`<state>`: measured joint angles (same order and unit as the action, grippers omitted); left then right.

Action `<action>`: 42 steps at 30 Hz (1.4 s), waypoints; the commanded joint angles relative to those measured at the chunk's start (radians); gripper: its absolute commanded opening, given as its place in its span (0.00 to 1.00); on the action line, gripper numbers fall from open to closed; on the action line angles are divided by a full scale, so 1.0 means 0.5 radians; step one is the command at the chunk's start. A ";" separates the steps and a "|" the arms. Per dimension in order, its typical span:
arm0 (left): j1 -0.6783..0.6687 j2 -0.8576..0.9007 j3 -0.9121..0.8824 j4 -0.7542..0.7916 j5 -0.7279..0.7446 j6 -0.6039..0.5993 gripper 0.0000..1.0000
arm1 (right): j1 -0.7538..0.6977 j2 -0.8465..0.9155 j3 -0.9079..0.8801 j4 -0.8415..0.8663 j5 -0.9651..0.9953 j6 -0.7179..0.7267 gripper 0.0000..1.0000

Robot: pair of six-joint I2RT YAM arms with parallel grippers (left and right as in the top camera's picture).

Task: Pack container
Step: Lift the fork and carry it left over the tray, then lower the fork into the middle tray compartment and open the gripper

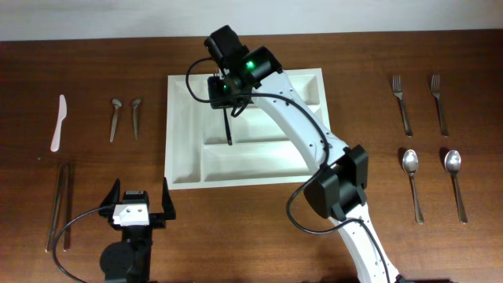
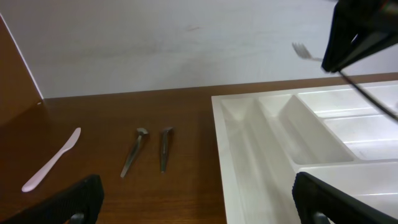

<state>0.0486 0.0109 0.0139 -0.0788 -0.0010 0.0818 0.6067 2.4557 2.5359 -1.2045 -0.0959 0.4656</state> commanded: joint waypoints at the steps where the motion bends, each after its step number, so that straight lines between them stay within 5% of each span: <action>1: 0.013 -0.010 -0.010 -0.007 0.002 -0.019 0.99 | 0.004 0.064 0.030 0.035 -0.004 0.055 0.04; 15: 0.013 -0.010 -0.010 -0.007 0.002 -0.019 0.99 | -0.014 0.108 0.029 0.085 0.005 0.043 0.04; 24: 0.013 -0.009 -0.010 -0.007 0.002 -0.019 0.99 | -0.240 0.108 0.030 -0.062 0.002 -0.565 0.04; 33: 0.013 -0.009 -0.010 -0.007 0.002 -0.019 0.99 | -0.500 0.108 0.030 -0.325 -0.011 -1.575 0.04; 42: 0.013 -0.009 -0.010 -0.007 0.002 -0.019 0.99 | -0.573 0.108 0.030 -0.375 -0.008 -1.994 0.04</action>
<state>0.0486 0.0109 0.0139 -0.0792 -0.0010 0.0818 0.3264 2.4912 2.5359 -1.3888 -0.0956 -0.3981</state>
